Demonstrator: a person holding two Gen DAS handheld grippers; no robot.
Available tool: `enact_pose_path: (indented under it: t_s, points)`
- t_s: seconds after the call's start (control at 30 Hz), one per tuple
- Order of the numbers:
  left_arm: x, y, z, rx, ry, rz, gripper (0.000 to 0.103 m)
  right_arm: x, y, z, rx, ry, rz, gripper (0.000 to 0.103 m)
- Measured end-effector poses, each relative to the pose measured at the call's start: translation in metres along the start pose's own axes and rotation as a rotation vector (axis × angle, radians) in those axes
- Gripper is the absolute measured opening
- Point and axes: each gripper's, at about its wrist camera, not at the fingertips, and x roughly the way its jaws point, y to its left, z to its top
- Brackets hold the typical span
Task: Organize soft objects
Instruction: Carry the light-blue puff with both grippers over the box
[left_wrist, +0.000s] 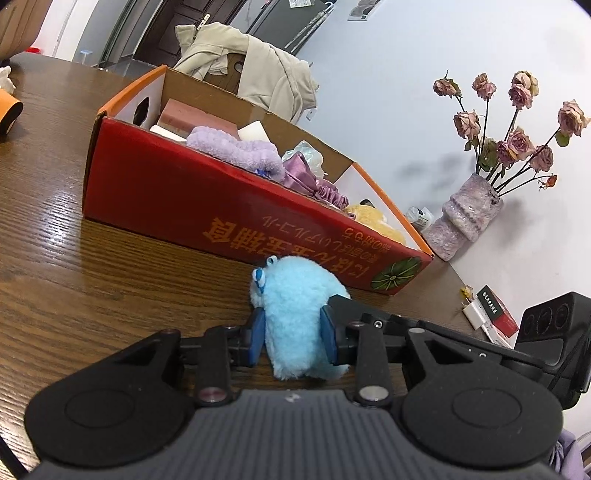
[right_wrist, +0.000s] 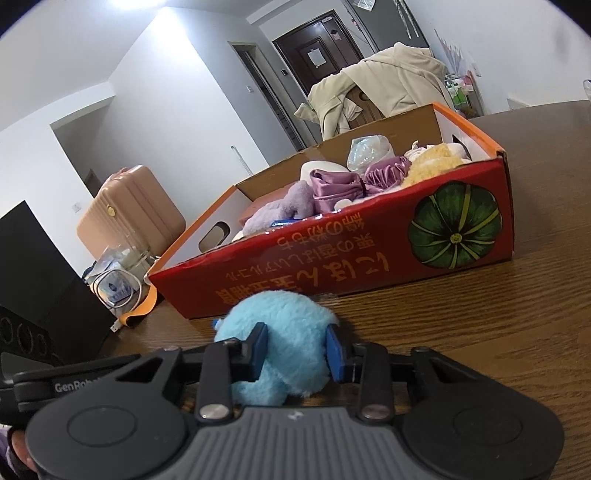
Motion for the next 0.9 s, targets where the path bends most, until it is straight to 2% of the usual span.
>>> enact_pose_path:
  t_s: [0.1, 0.23, 0.33, 0.47, 0.63, 0.9]
  points:
    - [-0.013, -0.013, -0.002, 0.020, 0.004, 0.028, 0.030, -0.012, 0.011, -0.002, -0.028, -0.002, -0.008, 0.030]
    - [-0.064, -0.041, -0.021, 0.051, -0.041, 0.003, 0.030, -0.067, 0.039, -0.018, -0.051, -0.058, 0.008, 0.030]
    - [-0.112, -0.071, -0.048, 0.088, -0.072, -0.012, 0.030, -0.121, 0.062, -0.043, -0.058, -0.105, 0.014, 0.030]
    - [-0.157, -0.095, -0.086, 0.050, -0.121, -0.035, 0.030, -0.172, 0.081, -0.072, -0.093, -0.156, 0.027, 0.030]
    - [-0.173, -0.108, -0.098, 0.064, -0.139, -0.035, 0.030, -0.194, 0.089, -0.081, -0.117, -0.179, 0.020, 0.030]
    - [-0.171, -0.117, -0.101, 0.085, -0.136, -0.040, 0.030, -0.205, 0.087, -0.085, -0.112, -0.202, 0.004, 0.030]
